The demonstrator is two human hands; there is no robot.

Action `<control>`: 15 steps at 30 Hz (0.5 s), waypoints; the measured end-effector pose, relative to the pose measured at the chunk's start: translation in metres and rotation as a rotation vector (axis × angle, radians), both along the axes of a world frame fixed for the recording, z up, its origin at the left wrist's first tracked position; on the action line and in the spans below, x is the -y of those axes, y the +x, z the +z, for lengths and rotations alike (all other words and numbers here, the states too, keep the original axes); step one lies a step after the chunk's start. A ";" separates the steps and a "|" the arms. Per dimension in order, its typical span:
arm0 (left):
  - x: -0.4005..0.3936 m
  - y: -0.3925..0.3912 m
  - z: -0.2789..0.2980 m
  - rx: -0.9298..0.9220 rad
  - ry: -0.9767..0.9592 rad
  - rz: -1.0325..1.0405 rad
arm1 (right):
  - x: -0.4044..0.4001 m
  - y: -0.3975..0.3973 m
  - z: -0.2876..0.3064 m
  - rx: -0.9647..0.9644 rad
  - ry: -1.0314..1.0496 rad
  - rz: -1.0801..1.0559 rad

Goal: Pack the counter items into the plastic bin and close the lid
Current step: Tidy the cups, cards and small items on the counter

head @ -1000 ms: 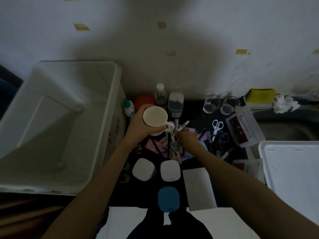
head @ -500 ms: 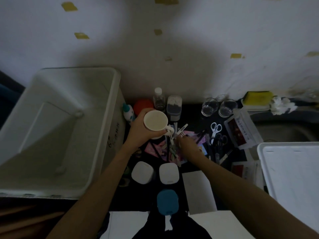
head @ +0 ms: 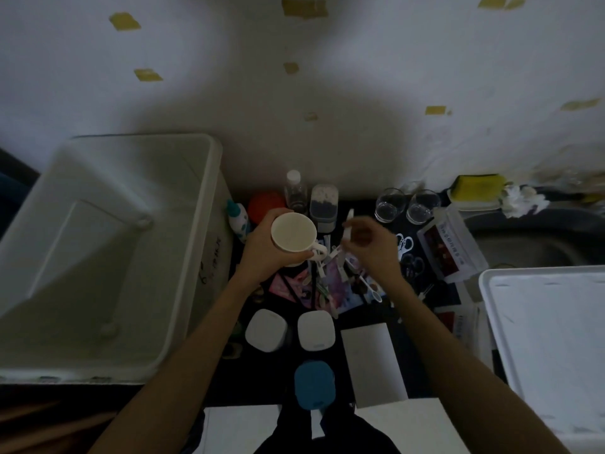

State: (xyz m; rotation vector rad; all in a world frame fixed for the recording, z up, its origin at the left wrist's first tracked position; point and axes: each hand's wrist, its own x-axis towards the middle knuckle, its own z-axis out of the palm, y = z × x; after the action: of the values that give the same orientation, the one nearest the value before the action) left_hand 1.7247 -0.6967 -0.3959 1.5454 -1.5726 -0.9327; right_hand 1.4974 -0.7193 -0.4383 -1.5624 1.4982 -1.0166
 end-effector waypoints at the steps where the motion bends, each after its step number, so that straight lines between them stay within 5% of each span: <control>1: 0.000 -0.001 0.001 0.008 0.003 -0.011 | 0.001 0.000 0.022 0.062 -0.066 -0.032; 6: 0.000 -0.013 0.006 0.026 0.012 -0.052 | 0.009 0.014 0.097 0.236 -0.229 0.019; 11: 0.001 -0.024 0.015 -0.048 0.041 -0.065 | 0.004 0.030 0.087 0.129 -0.209 0.250; 15: -0.001 -0.025 0.018 -0.068 0.031 -0.056 | -0.001 0.028 0.088 0.116 -0.127 0.186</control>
State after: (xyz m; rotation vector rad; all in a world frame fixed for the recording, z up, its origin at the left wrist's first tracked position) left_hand 1.6994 -0.6956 -0.3782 1.4821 -1.5671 -1.0346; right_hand 1.5251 -0.7185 -0.3507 -1.6668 1.2059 -1.0913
